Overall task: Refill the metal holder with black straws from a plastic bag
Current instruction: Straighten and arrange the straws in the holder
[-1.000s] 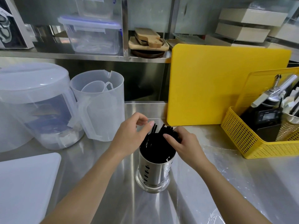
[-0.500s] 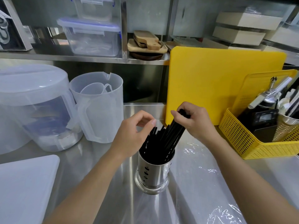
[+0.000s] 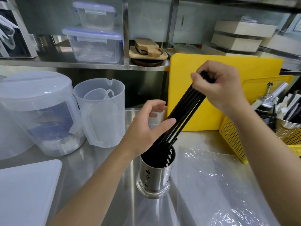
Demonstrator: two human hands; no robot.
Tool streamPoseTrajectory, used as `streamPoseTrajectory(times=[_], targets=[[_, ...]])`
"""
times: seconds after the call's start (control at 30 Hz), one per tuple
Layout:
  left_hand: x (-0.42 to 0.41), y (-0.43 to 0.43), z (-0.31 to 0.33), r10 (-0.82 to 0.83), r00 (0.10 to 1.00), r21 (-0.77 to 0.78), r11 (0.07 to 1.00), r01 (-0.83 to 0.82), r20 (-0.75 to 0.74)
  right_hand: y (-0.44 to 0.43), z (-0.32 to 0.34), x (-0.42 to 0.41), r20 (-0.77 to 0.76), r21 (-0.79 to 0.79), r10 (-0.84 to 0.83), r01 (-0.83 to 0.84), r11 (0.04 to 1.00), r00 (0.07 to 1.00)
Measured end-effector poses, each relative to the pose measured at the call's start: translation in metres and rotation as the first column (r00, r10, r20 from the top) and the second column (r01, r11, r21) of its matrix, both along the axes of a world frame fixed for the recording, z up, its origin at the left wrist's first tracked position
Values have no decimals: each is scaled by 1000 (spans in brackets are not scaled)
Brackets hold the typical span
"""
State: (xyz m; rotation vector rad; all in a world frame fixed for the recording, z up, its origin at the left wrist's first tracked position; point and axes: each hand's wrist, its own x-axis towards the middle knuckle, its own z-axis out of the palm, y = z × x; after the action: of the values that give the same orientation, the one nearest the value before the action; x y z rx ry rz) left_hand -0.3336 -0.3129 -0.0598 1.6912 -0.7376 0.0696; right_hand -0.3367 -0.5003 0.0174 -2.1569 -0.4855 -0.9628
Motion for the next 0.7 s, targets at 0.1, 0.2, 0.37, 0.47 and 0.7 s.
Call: streamPoseTrajectory(times=[0.1, 0.2, 0.37, 0.47, 0.7], targets=[[-3, -3, 7, -20, 1000, 38, 999, 20, 1, 0, 20, -6, 69, 21, 11, -13, 1000, 998], [-11, -6, 11, -31, 999, 72, 997, 31, -8, 8, 27, -16, 73, 49, 83, -87, 995, 994], [-28, -7, 17, -173, 976, 89, 979, 185, -129, 30, 12, -28, -124, 102, 234, -222, 970, 964], [-43, -9, 11, -301, 909, -124, 953, 276, -287, 40, -2, -34, -240, 171, 276, -240, 956, 931], [-67, -8, -13, -334, 788, -322, 929, 182, -517, 51, -44, -54, -455, 488, 372, -123, 864, 809]])
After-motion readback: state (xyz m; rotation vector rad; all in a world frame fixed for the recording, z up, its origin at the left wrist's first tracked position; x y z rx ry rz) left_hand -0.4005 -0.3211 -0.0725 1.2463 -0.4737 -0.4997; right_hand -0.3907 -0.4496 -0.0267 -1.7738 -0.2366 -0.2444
